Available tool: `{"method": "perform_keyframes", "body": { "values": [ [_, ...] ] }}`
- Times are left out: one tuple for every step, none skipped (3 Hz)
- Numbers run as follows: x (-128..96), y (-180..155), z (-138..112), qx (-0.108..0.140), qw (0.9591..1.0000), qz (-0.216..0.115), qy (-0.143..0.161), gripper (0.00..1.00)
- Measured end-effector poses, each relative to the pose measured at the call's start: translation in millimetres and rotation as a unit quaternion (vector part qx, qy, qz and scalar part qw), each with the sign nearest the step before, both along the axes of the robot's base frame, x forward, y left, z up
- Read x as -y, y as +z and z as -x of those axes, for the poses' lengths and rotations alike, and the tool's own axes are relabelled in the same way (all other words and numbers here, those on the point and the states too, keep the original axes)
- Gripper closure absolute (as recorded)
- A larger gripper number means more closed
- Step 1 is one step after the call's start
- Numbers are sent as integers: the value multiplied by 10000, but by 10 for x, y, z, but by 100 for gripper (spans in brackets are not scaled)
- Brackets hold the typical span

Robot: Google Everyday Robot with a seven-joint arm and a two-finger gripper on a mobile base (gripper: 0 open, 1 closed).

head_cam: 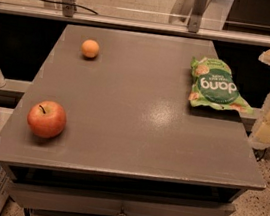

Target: Pick green rice chip bag

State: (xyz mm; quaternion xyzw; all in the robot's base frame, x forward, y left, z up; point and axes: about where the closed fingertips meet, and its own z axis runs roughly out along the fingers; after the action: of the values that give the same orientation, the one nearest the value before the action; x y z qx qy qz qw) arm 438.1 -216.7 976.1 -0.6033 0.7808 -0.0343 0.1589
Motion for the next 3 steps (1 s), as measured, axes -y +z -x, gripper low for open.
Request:
{"method": "perform_keyframes", "body": {
  "values": [
    [0, 0, 0, 1, 10000, -1, 0, 0],
    [-51, -48, -44, -23, 9998, -190, -3, 0],
    [-78, -198, -254, 39, 9983, -581, -11, 0]
  ]
}}
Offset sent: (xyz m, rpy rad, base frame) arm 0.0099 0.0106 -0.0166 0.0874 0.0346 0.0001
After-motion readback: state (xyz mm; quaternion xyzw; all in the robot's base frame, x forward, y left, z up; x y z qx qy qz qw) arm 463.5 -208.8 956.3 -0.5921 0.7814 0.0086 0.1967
